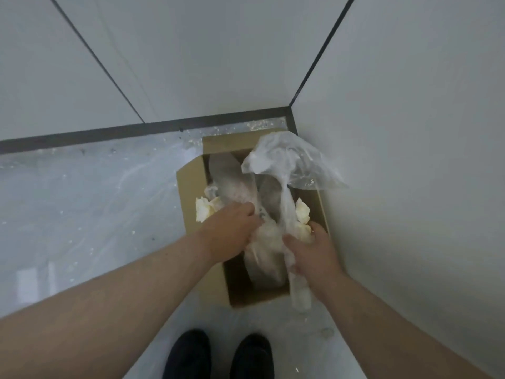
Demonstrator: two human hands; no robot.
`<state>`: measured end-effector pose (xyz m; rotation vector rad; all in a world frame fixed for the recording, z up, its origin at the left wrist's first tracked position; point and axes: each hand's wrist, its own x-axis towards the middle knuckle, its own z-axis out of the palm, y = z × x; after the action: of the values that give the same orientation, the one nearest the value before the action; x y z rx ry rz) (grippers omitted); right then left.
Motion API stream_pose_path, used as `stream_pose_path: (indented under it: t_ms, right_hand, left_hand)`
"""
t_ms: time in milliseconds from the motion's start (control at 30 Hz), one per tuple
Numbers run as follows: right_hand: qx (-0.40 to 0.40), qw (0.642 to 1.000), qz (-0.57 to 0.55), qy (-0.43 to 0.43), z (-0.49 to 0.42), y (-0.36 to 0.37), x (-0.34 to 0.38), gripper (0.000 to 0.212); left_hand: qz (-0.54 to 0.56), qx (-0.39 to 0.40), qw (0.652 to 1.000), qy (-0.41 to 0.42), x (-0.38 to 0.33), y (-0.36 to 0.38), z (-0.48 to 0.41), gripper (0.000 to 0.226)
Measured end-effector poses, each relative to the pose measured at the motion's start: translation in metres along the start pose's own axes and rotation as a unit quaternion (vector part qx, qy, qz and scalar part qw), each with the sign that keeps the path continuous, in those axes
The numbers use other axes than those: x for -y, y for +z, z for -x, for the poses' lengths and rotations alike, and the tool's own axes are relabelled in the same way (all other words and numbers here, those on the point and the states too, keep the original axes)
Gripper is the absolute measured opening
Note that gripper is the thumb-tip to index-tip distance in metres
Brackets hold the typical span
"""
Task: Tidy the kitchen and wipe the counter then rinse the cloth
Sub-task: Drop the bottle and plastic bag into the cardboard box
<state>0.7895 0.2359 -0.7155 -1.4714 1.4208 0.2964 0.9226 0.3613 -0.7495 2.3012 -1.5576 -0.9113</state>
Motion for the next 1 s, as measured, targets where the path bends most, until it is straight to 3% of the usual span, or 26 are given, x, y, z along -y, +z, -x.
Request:
stream_pose_path:
  t_ms: [67,267,367,567,833,1000]
  right_hand:
    - [0.012,1.000,0.008,-0.006,0.004,-0.001,0.002,0.080]
    - [0.034,0.991,0.109,-0.070,0.036,-0.015,0.020,0.073]
    - [0.024,0.986,0.114,-0.115,0.065,-0.027,0.037,0.046]
    - [0.018,0.996,0.015,-0.086,0.152,-0.063,0.079,0.033]
    - [0.027,0.991,-0.023,-0.127,0.295,-0.120,0.121,0.038]
    - [-0.009,0.991,-0.032,-0.133,0.373,-0.178,0.118,0.044]
  left_hand:
    - [-0.022,0.030,0.999,-0.014,0.000,0.001,0.002,0.043]
    - [-0.040,0.075,0.996,-0.033,-0.022,-0.039,0.026,0.068]
    - [0.010,0.071,0.996,-0.058,-0.037,-0.075,0.050,0.063]
    - [0.063,0.024,0.995,-0.073,-0.078,-0.167,0.114,0.044]
    - [0.095,-0.030,0.991,-0.088,-0.172,-0.272,0.180,0.048]
    - [0.086,-0.044,0.992,-0.082,-0.231,-0.323,0.218,0.047]
